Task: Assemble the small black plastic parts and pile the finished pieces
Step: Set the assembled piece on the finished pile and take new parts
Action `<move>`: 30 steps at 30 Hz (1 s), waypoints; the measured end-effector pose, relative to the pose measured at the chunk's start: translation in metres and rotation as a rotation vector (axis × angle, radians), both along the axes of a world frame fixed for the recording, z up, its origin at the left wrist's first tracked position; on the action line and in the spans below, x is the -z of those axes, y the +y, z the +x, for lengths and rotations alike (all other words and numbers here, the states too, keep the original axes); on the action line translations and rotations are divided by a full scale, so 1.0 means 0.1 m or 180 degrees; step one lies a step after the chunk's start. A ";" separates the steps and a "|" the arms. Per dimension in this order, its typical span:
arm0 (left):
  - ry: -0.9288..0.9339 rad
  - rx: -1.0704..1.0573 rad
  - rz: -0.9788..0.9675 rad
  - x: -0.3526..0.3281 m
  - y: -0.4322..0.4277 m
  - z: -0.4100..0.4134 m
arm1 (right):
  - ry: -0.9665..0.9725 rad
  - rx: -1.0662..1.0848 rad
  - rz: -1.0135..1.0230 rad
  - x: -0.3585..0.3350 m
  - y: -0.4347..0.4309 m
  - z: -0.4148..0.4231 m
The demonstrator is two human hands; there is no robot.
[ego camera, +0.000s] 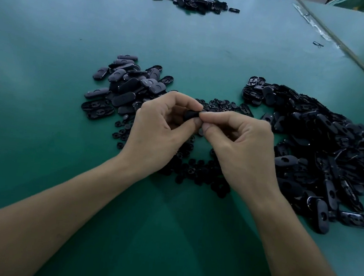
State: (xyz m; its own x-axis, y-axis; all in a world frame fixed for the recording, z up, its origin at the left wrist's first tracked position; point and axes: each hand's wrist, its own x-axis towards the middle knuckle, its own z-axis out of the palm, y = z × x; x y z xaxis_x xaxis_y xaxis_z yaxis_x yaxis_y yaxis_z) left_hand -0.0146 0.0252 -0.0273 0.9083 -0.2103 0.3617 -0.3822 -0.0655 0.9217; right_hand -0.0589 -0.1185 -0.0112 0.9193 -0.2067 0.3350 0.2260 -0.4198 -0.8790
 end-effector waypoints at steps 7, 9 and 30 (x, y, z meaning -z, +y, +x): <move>0.0128 0.0218 0.0027 0.01 -0.01 -0.02 | 0.0204 -0.0218 0.0120 0.00 -0.16 0.03; 0.0165 0.0247 -0.0012 0.01 0.00 -0.02 | 0.0267 -0.0376 0.0207 -0.01 -0.19 0.04; 0.0197 0.0149 0.0047 -0.01 0.00 -0.02 | 0.0310 -0.0233 -0.0151 -0.02 -0.22 0.03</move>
